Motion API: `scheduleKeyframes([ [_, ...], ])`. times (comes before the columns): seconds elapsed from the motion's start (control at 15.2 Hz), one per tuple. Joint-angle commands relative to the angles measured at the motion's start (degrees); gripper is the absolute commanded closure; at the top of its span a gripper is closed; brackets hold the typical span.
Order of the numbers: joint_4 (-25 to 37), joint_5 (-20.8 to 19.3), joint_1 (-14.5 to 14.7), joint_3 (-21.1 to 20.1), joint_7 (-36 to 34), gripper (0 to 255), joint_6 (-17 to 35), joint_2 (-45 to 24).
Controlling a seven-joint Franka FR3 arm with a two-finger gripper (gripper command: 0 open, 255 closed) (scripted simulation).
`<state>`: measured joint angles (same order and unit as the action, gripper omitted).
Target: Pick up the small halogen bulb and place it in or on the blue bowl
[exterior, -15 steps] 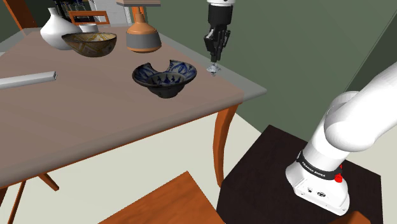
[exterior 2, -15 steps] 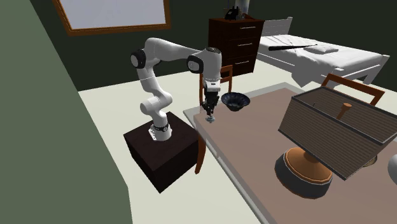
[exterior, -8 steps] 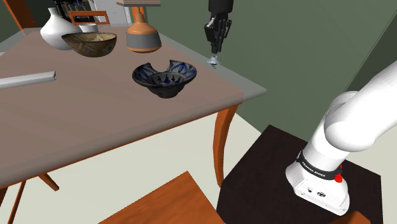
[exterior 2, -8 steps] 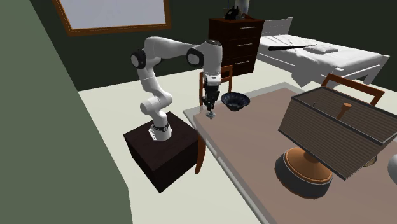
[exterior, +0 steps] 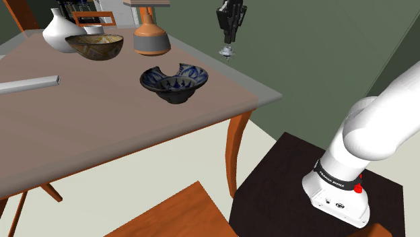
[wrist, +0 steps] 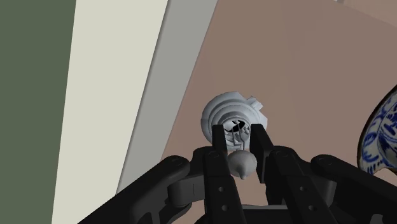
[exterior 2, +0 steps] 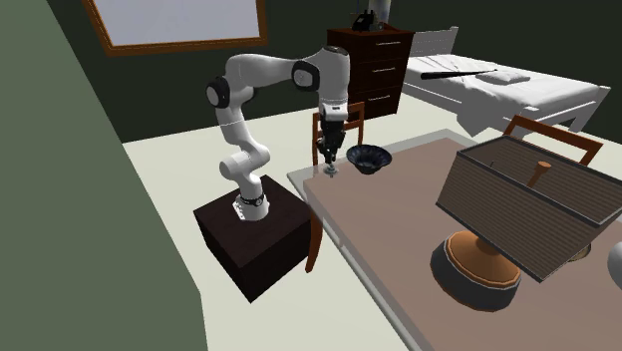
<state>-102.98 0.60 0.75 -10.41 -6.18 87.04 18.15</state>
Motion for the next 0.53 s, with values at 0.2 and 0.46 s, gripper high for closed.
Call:
scheduleKeyframes([
  [0.2,5.44,-0.24,-0.12,0.00,0.03,255,-3.99,-1.49],
  [0.46,10.28,-0.49,-0.18,-0.12,-0.07,255,-7.30,-3.04],
])
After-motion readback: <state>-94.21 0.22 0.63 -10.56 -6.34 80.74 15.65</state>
